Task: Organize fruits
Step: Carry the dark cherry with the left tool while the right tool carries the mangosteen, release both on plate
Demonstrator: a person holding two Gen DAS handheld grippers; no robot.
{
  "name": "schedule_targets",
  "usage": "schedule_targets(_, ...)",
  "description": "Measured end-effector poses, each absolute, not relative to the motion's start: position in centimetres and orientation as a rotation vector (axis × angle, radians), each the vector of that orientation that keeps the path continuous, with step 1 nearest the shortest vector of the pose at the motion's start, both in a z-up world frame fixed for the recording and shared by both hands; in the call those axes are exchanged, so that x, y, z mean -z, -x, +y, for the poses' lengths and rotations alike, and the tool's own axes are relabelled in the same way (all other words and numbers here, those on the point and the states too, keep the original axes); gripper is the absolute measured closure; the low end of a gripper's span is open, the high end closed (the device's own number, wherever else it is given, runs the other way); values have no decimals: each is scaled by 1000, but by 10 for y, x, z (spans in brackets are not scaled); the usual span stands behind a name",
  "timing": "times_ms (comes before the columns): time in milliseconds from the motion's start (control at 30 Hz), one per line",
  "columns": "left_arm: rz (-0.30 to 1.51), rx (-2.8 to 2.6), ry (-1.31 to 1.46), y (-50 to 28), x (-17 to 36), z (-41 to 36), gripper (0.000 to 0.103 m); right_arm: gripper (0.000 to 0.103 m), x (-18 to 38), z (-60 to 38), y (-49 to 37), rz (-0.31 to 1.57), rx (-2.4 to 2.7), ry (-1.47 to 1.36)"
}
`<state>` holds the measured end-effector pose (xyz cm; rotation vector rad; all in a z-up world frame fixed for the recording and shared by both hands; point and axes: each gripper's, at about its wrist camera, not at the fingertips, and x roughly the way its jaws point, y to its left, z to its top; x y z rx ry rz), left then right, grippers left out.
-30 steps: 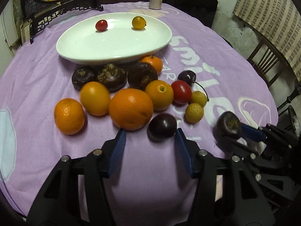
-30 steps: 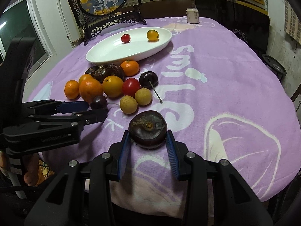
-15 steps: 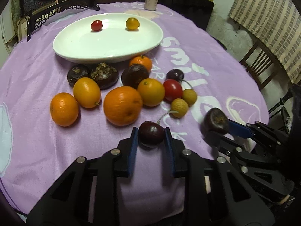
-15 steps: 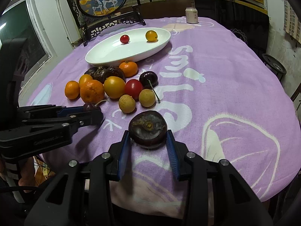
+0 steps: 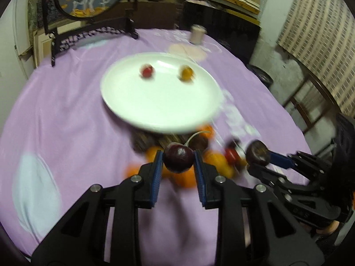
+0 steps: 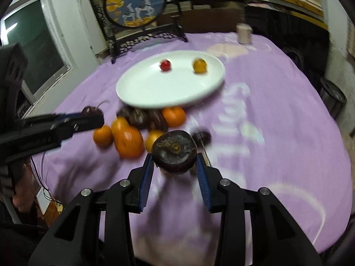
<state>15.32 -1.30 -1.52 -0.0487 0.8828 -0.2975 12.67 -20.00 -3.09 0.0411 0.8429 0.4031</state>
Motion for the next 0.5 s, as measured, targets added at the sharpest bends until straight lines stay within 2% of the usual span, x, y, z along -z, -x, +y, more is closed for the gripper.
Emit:
schedule_targets(167, 930, 230, 62, -260, 5, 6, 75, 64, 2, -162, -219, 840, -449, 32)
schedule_targets(300, 994, 160, 77, -340, 23, 10, 75, 64, 11, -136, -286, 884, -429, 92)
schedule_targets(500, 1073, 169, 111, -377, 54, 12, 75, 64, 47, -124, -339, 1004, -428, 109)
